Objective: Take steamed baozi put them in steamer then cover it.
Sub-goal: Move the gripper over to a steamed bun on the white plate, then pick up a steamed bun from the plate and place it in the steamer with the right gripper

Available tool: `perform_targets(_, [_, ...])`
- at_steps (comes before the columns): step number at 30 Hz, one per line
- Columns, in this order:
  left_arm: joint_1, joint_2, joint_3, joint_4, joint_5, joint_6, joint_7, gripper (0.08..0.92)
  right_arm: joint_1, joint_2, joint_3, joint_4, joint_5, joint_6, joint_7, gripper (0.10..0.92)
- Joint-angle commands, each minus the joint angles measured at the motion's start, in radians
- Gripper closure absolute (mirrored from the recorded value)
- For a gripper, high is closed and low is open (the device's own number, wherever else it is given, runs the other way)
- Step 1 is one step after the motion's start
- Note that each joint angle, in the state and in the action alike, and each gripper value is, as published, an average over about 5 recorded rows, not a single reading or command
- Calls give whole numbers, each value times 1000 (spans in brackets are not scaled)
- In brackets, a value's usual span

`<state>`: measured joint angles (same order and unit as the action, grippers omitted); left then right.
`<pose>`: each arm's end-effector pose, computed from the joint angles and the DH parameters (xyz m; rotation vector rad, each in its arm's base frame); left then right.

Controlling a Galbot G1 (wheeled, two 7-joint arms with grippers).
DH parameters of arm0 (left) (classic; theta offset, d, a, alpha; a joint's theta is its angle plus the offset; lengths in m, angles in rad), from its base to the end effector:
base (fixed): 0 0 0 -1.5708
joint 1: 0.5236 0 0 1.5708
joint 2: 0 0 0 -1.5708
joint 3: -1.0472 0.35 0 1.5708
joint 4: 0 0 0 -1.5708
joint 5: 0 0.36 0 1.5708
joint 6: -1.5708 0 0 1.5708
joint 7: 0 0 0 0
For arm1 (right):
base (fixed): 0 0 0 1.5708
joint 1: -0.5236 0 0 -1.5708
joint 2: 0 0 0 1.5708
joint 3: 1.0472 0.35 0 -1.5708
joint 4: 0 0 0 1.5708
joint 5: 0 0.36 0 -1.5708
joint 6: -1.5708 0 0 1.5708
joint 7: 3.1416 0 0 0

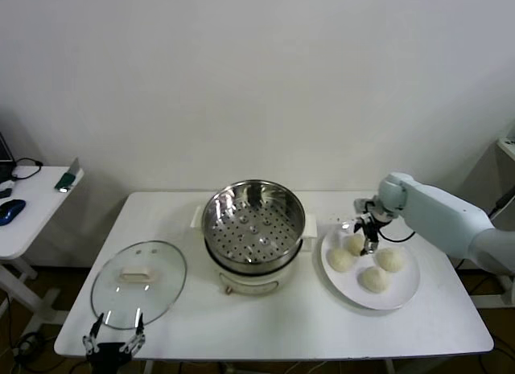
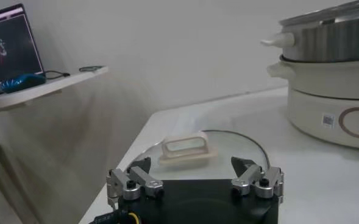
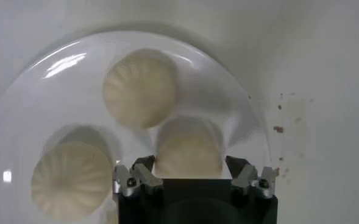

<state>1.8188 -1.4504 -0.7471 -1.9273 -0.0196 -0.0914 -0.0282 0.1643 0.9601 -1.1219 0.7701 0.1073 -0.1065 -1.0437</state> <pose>0.0868 0.1012 -0.3826 0.2102 -2.8142 -0.3028 0.5942 -0.1441 -0.2432 1.2214 -1.3248 1.2780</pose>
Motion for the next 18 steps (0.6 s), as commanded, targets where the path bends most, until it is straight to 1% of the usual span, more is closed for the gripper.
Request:
perform_targets(1, [3, -1, 4, -2, 8, -3, 0, 177, 8, 8, -16, -11, -9, 2, -8, 325])
perform_targets(10, [8, -5, 12, -2, 21, -9, -2, 177, 59, -7, -45, 27, -8, 27, -24, 338])
perform_targets(18, [7, -4, 17, -5, 31, -10, -3, 177, 314, -42, -225, 195, 35, 73, -55, 337])
